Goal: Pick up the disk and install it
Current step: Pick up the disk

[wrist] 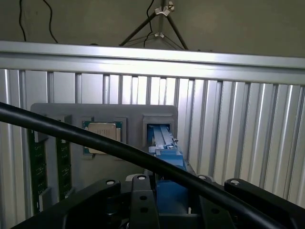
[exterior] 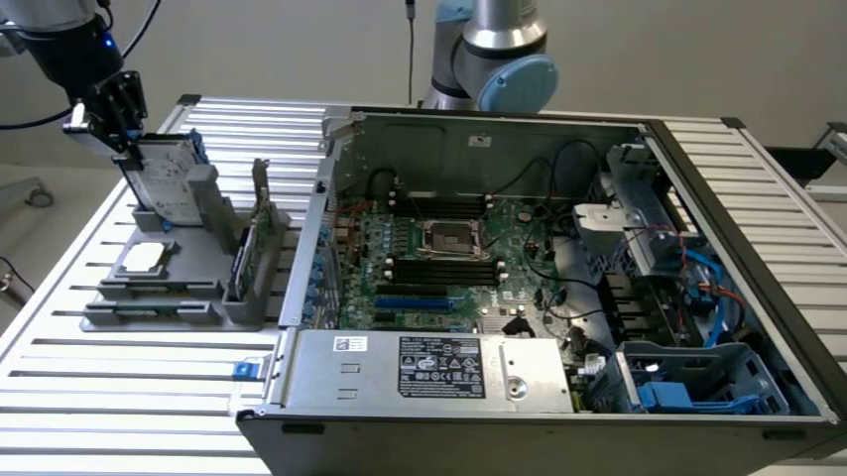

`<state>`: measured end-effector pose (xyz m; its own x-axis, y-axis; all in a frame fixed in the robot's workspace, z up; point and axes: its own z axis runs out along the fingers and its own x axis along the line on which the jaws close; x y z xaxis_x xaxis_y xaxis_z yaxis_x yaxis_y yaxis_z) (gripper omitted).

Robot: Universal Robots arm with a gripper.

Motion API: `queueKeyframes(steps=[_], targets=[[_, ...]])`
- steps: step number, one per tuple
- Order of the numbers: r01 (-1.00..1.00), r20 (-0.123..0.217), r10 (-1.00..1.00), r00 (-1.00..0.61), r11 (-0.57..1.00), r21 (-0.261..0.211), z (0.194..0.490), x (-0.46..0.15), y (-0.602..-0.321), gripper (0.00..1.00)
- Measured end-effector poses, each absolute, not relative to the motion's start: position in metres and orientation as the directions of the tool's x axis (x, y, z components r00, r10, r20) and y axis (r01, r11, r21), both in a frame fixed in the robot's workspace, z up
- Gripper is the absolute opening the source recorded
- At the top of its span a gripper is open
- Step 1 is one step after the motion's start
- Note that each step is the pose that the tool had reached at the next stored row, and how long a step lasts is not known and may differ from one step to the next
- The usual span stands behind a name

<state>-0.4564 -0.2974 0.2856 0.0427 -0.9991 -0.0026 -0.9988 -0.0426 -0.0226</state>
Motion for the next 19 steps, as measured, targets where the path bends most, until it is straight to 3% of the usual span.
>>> queueKeyframes(steps=[19], targets=[[-0.999,-0.005,-0.999,0.04,-0.04,-0.021,0.2856,-0.4564,-0.3021,0.33]])
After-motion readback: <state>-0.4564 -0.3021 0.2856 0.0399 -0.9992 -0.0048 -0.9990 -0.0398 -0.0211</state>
